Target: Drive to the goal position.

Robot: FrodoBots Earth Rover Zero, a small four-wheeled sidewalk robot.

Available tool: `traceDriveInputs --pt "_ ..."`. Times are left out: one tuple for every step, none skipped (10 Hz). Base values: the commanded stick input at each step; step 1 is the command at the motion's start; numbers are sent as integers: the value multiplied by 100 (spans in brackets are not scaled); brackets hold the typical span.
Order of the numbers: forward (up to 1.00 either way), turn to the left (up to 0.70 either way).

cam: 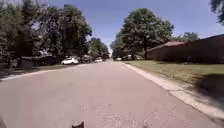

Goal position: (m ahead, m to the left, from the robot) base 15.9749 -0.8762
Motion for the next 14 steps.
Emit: traceDriveInputs --pt "70 0" --pt "70 0" --pt "70 0" --pt "70 0" --pt "70 0" --pt "70 0" --pt "70 0" --pt "70 0" --pt "70 0" --pt "70 0" --pt "70 0" --pt "70 0" --pt "70 0" --pt "70 0"
